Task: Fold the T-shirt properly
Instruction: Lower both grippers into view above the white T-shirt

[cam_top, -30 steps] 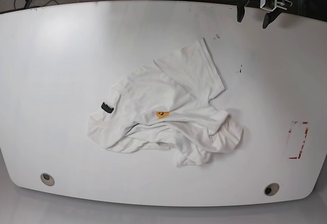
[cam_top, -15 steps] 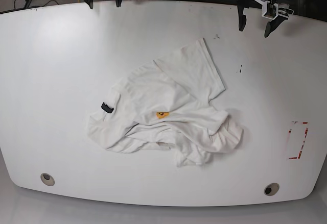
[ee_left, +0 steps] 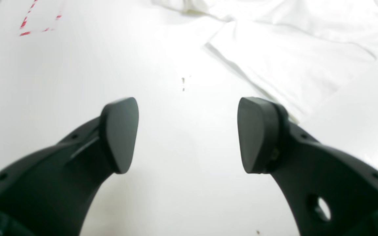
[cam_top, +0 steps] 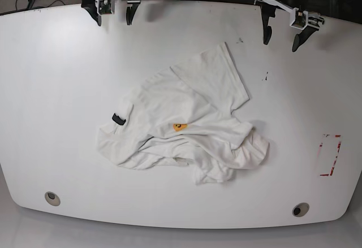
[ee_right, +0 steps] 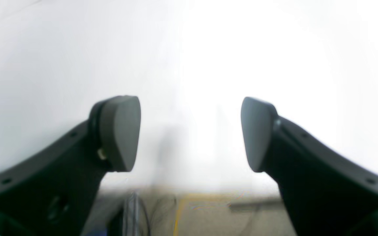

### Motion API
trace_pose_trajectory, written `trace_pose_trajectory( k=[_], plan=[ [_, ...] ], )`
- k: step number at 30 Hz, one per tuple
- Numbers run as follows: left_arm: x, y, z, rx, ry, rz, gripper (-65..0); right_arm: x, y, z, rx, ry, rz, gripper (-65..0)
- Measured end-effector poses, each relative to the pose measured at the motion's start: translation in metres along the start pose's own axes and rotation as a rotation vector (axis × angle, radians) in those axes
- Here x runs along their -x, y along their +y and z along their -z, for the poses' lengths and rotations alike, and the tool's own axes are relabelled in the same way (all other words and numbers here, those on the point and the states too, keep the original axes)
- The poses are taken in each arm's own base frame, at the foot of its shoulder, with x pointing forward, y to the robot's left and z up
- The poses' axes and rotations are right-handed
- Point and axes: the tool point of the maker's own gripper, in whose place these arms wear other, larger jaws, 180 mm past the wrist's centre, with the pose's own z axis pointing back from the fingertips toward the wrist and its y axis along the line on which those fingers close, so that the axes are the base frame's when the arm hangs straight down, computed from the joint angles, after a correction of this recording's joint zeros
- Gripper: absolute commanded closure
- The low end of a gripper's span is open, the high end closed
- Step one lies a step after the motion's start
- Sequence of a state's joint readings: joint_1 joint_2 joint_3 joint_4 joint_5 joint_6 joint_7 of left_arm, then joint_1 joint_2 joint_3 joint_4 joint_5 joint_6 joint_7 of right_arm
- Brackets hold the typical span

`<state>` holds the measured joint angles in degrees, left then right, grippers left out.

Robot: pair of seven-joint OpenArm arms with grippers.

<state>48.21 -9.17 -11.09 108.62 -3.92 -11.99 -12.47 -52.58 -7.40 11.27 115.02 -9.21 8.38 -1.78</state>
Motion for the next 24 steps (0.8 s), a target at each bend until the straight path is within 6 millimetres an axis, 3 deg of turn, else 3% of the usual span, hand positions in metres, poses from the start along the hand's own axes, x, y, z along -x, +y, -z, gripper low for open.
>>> trace_pose_trajectory(
  k=[4, 12, 24],
  plan=[
    [-0.005, 0.002, 0.005, -0.005, -0.019, 0.005, -43.9, -0.016, 0.004, 0.009, -0.007, -0.056, 0.007, -45.4],
    [-0.012, 0.009, 0.018, -0.023, -0.042, 0.012, -44.0, -0.028, 0.017, 0.019, -0.040, -0.084, 0.019, -45.5],
    [-0.022, 0.011, 0.038, -0.023, -0.052, 0.015, -43.9, -0.050, 0.007, 0.036, -0.007, -0.140, 0.020, -45.6]
  ],
)
